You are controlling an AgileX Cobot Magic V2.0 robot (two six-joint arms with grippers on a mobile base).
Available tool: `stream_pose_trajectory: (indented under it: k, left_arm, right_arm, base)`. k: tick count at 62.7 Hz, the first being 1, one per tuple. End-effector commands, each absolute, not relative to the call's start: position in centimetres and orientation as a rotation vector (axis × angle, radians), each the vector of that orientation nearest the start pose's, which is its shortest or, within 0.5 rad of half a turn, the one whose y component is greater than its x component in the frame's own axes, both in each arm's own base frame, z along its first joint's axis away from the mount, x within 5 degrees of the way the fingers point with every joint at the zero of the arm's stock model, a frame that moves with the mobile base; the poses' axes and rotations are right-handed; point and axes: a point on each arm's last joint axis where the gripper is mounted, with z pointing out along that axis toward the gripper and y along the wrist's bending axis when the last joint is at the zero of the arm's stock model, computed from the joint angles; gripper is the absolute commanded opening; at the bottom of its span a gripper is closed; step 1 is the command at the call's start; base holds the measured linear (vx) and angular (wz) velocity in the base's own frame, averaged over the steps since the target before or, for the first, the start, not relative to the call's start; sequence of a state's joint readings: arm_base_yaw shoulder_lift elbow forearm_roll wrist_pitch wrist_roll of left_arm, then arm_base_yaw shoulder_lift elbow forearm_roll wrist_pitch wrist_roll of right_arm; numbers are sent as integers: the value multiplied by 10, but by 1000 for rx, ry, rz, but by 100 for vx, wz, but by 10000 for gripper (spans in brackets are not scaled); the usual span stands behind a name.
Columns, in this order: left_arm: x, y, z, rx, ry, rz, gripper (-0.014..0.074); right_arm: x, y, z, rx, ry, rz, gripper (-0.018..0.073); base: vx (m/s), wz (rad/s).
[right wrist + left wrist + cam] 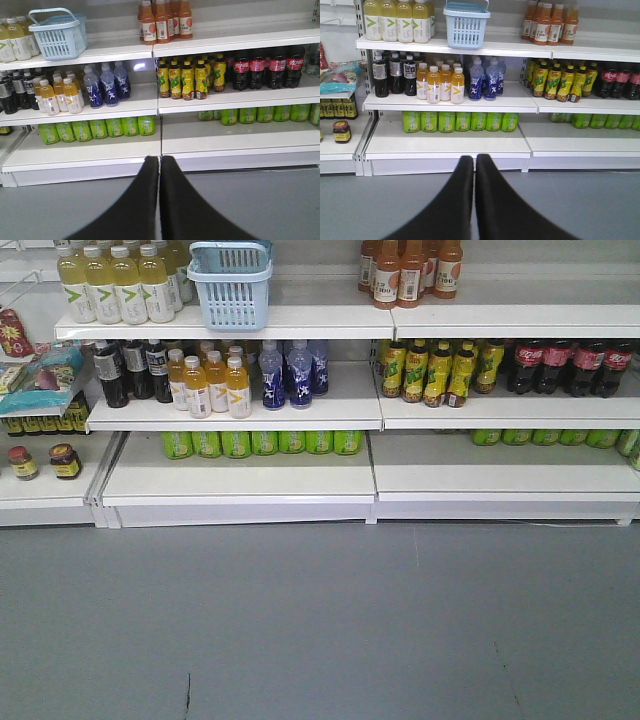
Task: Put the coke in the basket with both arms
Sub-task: 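Drive the base toward the shelf holding the light-blue basket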
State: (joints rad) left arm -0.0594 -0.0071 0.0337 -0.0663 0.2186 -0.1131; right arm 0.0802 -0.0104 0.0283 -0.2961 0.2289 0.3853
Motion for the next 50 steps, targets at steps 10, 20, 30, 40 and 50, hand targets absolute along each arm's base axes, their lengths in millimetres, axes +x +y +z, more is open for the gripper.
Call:
stream_pose_trajectory:
  k: [10, 20, 30, 40, 50]
  left_arm:
    - [56, -4, 191, -102, 1629, -205, -6]
    - [56, -4, 191, -102, 1629, -205, -6]
    - [56, -4, 191, -102, 1629, -205, -6]
    - [56, -4, 191, -102, 1629, -205, -6]
    - [56, -4, 191, -102, 1629, -205, -6]
  right_arm:
    - [56, 0, 188, 30, 1646, 78, -5]
    - [56, 0, 188, 30, 1646, 78, -5]
    - [56, 0, 188, 30, 1646, 78, -5]
    - [56, 0, 188, 30, 1647, 78, -5]
    - [56, 0, 188, 30, 1647, 78, -5]
  base:
    - [0, 0]
    - [0, 0]
    - [0, 0]
    - [0, 0]
    - [0, 0]
